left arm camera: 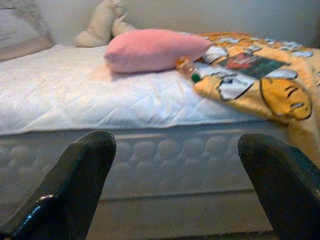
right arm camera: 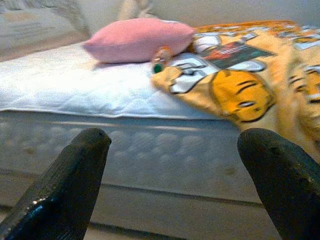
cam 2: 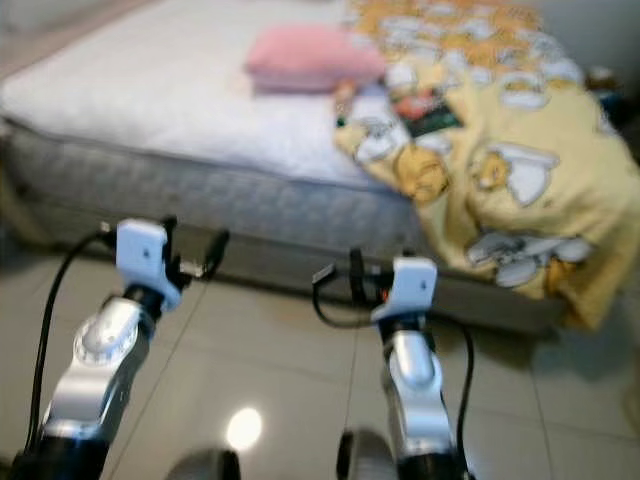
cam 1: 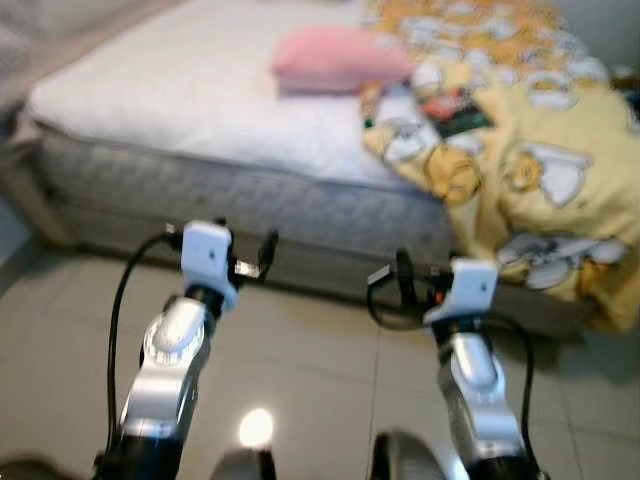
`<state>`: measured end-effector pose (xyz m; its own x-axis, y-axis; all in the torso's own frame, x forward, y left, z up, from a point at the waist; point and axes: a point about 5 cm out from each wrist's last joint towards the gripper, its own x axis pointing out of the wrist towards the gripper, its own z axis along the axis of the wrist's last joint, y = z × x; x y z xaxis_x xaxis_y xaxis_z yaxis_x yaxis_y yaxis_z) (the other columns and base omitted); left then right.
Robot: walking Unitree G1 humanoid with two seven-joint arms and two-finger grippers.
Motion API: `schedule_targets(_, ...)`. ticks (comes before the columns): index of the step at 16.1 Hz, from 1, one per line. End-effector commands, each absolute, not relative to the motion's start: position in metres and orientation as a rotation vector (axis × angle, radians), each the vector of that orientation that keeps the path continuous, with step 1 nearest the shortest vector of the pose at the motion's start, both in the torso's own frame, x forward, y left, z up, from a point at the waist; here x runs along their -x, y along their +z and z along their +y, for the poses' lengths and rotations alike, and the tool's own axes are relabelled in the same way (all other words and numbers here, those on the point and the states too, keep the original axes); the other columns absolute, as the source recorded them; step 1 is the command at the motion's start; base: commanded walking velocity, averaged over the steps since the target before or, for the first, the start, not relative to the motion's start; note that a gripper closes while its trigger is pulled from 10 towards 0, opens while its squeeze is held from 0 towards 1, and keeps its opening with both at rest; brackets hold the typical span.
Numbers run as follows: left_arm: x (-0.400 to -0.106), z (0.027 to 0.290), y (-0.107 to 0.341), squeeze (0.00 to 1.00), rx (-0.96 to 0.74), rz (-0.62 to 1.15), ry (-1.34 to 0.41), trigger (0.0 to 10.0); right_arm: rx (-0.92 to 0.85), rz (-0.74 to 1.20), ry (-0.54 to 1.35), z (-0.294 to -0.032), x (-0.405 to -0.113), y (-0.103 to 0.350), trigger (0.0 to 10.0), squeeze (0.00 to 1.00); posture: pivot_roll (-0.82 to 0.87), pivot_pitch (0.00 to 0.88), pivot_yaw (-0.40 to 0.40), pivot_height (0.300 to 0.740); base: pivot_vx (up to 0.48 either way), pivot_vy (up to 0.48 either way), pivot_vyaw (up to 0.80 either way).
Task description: Clean up the room
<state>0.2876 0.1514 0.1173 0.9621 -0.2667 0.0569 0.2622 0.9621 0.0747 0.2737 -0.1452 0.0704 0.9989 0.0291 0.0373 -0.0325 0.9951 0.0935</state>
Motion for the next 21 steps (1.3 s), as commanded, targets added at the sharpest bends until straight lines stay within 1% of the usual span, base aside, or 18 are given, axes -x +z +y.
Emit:
schedule_targets(1, -0.288, 0.151, 0.122, 0.0, -0.079, -0.088, -0.267, 10.0, -0.103, -0.058, 0.023, -0.147, -0.277, 0.076, 10.0, 0.0, 0.02, 0.0, -0.005, 0.716, 0.322, 0.356, 0.0)
schedule_targets(3, -0.288, 0.148, 0.123, 0.0, -0.094, -0.09, -0.284, 10.0, -0.114, -0.053, 0.015, -0.148, -0.277, 0.075, 10.0, 0.0, 0.02, 0.0, -0.006, 0.74, 0.324, 0.354, 0.0)
schedule_targets(6, -0.288, 0.147, 0.122, 0.0, -0.105, -0.087, -0.296, 10.0, -0.11, -0.026, 0.0, -0.148, -0.277, 0.072, 10.0, 0.0, 0.01, 0.0, -0.003, 0.74, 0.351, 0.325, 0.0)
schedule_targets(9, -0.288, 0.143, 0.125, 0.0, -0.147, -0.102, -0.332, 10.0, -0.11, -0.02, -0.017, -0.149, -0.277, 0.07, 10.0, 0.0, 0.01, 0.0, 0.004, 0.74, 0.464, 0.0, 0.0)
schedule_targets(14, -0.287, 0.14, 0.122, 0.0, -0.166, -0.084, -0.348, 10.0, -0.116, -0.014, -0.032, -0.151, -0.278, 0.07, 10.0, 0.0, 0.01, 0.0, 0.007, 0.74, 0.48, 0.0, 0.0)
schedule_targets(17, -0.288, 0.136, 0.118, 0.0, -0.189, -0.055, -0.361, 10.0, -0.118, -0.012, -0.025, -0.149, -0.279, 0.07, 10.0, 0.0, 0.01, 0.0, 0.005, 0.74, 0.0, 0.0, 0.0)
schedule_targets(18, -0.288, 0.136, 0.119, 0.0, -0.173, -0.066, -0.356, 10.0, -0.117, -0.013, -0.024, -0.149, -0.279, 0.071, 10.0, 0.0, 0.01, 0.0, 0.005, 0.74, 0.0, -0.33, 0.0)
schedule_targets(21, -0.289, 0.138, 0.12, 0.0, -0.168, -0.065, -0.345, 10.0, -0.115, -0.017, -0.023, -0.15, -0.28, 0.072, 10.0, 0.0, 0.01, 0.0, 0.004, 0.74, 0.285, -0.382, 0.0)
